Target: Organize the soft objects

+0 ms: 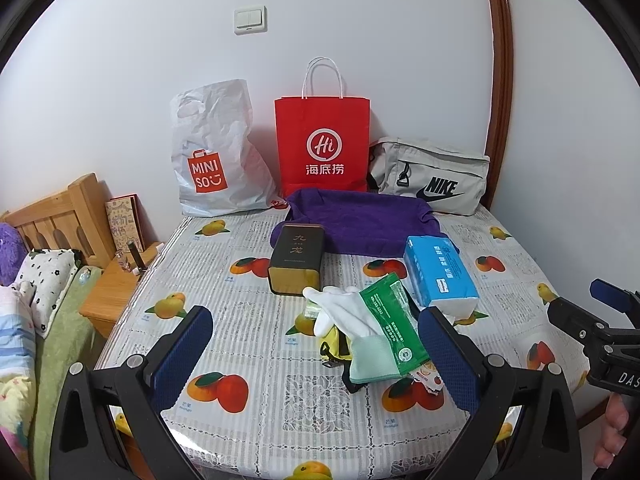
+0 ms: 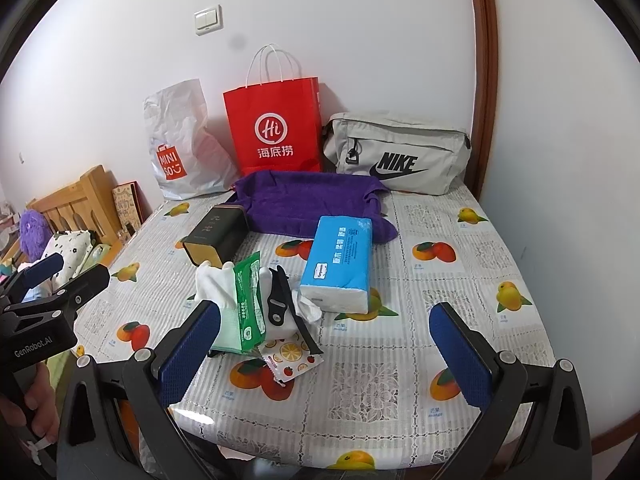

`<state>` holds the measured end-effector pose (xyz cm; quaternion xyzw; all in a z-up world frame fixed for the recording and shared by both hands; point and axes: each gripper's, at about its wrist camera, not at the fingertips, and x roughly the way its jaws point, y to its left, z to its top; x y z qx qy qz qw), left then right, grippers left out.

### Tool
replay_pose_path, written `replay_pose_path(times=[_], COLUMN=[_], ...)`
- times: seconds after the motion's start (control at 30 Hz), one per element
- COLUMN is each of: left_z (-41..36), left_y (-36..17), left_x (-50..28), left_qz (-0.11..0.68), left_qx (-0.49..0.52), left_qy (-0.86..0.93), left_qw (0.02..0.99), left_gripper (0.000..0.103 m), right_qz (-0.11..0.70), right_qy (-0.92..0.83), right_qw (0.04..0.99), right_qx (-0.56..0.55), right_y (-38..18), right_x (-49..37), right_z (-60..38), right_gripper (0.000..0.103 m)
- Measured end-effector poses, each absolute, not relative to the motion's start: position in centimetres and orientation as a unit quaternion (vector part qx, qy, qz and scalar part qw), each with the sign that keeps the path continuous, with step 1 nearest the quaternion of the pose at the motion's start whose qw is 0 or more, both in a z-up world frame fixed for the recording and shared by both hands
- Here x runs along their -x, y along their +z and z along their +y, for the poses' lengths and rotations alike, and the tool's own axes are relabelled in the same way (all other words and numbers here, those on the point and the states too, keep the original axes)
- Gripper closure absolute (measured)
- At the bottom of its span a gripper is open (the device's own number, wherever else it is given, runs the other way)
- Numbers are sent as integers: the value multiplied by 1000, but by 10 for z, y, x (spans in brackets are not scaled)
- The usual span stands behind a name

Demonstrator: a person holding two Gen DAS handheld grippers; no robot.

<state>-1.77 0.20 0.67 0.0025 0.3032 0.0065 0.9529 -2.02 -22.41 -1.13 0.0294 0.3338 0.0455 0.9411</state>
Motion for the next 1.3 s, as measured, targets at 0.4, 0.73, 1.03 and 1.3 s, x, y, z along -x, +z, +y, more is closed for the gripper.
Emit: replay_pose_path(times=[0.4, 0.73, 1.03, 1.3], left_z=[1, 1, 2, 3], left_y=[6, 5, 5, 5], left_x=[19, 20, 22, 23], left_qz=[303, 304, 301, 301], left_qx=[-4, -5, -3, -5], left_qy=[7, 9, 9, 10], left_qw=[953, 953, 953, 954], left_gripper=[0, 0, 0, 0], right_qz=[335, 334, 333, 333], right_qy=[45, 46, 46, 48], right_qw=[941, 941, 941, 941], right_qx=[-31, -30, -31, -31], right_y=[-11, -12, -12, -12], right_x=[22, 22, 23, 25], right_z=[-223, -223, -221, -221], right_gripper=[0, 0, 0, 0])
